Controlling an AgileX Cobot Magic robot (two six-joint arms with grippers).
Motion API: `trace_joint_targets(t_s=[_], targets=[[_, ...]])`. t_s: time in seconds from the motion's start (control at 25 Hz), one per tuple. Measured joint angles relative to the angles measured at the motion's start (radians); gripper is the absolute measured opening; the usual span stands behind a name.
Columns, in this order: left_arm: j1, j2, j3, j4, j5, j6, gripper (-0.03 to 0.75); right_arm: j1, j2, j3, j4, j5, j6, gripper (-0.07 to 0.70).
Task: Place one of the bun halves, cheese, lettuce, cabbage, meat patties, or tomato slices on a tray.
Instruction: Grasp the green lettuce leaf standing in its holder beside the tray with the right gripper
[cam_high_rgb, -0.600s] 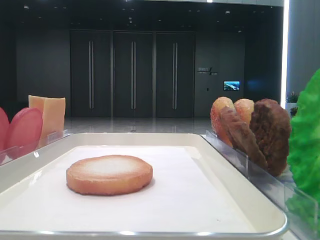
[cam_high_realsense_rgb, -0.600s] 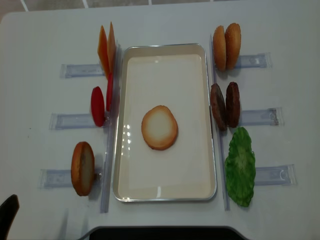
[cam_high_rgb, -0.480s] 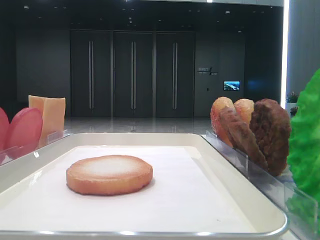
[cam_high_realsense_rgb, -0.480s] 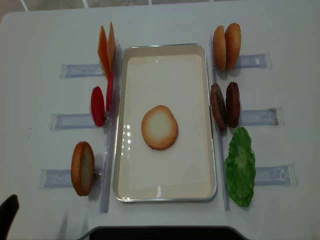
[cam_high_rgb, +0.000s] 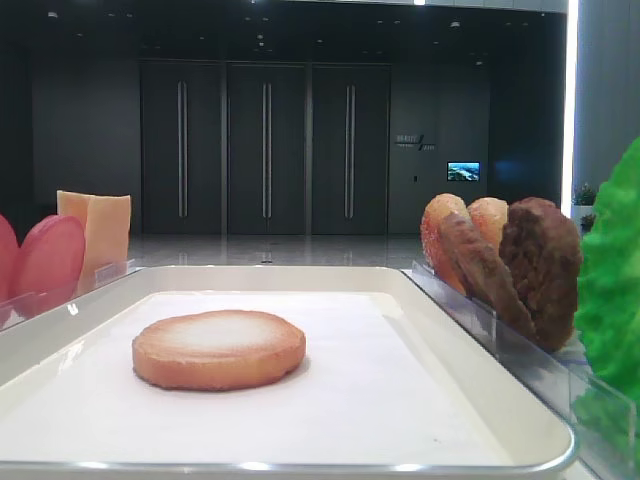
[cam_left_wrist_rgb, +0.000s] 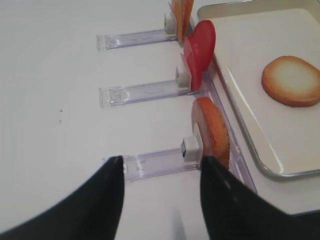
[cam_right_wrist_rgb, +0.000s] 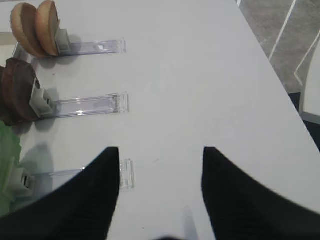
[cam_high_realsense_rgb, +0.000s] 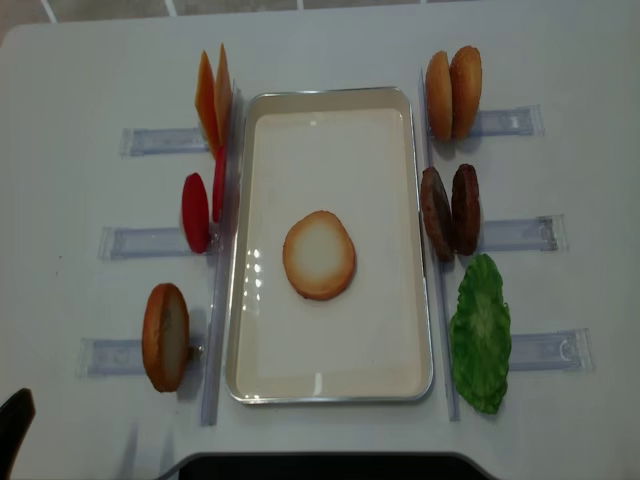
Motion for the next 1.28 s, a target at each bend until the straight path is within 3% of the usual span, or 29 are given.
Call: trace_joint_targets(t_s=[0.56, 0.8, 0.96, 1.12, 1.28], targets=[[0.0, 0.0, 0.0, 0.0, 0.0, 0.0, 0.275, 0.0, 0.026, -0.002, -0.011, -0.005, 0.03, 0.352], [0.0, 0.0, 0.0, 0.0, -0.001, 0.0, 0.253, 0.0, 0.511, -0.085, -0.043, -0.052, 0.098, 0.351], [0.0, 0.0, 0.0, 0.0, -0.001, 0.0, 0.251, 0.0, 0.893, -0.231, -0.042, -0.023, 0.07, 0.349], [0.0, 0.0, 0.0, 0.0, -0.001, 0.0, 0.245, 0.0, 1.051, -0.343, -0.011, 0.018, 0.053, 0.349], [0.0, 0.0, 0.0, -0.001, -0.001, 0.0, 0.242, 0.035, 1.11, -0.368, 0.025, 0.045, 0.065, 0.349]])
